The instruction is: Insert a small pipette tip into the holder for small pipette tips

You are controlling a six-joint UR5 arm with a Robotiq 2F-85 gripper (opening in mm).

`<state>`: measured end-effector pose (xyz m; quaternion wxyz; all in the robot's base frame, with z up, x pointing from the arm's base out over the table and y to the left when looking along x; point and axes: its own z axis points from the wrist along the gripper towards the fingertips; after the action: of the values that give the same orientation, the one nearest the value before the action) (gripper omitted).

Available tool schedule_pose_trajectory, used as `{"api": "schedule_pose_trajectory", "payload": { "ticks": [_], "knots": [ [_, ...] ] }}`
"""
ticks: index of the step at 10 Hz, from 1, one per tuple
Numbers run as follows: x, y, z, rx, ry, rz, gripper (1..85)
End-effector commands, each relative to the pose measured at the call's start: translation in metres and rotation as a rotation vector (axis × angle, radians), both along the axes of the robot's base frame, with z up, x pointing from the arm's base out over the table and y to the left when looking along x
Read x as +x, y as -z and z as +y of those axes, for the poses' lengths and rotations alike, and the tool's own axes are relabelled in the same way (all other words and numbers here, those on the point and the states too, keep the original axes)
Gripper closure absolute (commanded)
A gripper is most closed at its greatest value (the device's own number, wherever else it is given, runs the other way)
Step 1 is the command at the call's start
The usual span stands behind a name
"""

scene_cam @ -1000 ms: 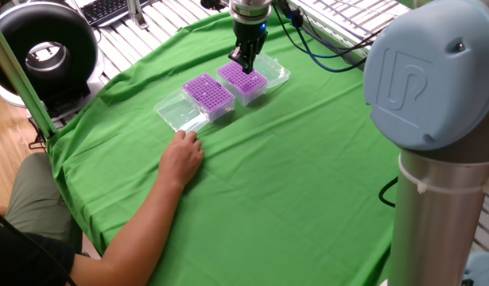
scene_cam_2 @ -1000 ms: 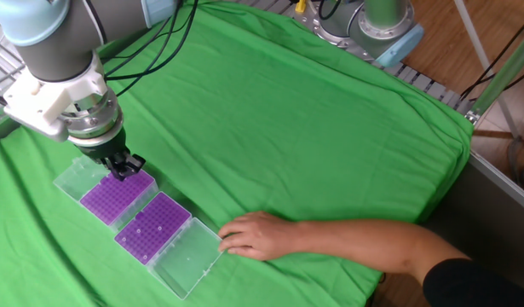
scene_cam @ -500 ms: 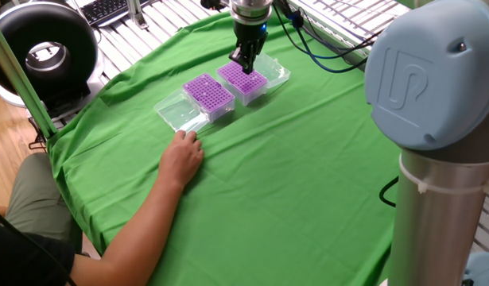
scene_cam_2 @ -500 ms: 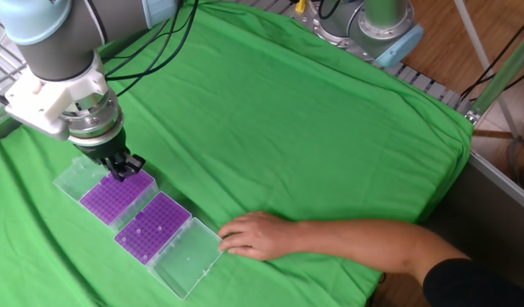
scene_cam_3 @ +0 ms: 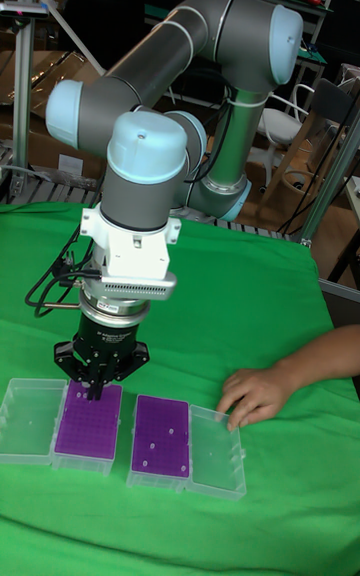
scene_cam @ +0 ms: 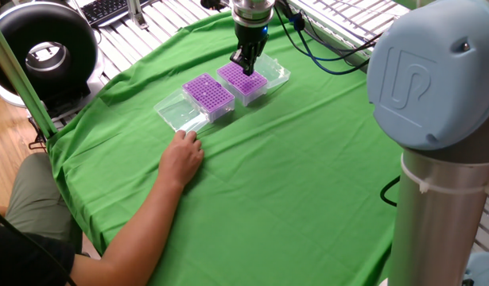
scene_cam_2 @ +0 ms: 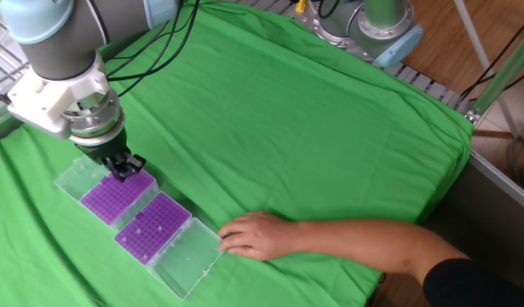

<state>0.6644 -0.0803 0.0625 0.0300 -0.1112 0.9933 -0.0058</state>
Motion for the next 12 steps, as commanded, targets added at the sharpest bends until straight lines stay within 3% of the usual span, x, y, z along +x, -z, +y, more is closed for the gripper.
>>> {"api": "schedule_pose_trajectory", "payload": {
  "ticks": [1,12],
  "knots": [
    [0.0009,0.0017,0.0012,0.017,0.005,-0.012,84.7],
    [-0.0007,0.0054,0.0022,0.030,0.005,-0.018,84.7]
  ]
}}
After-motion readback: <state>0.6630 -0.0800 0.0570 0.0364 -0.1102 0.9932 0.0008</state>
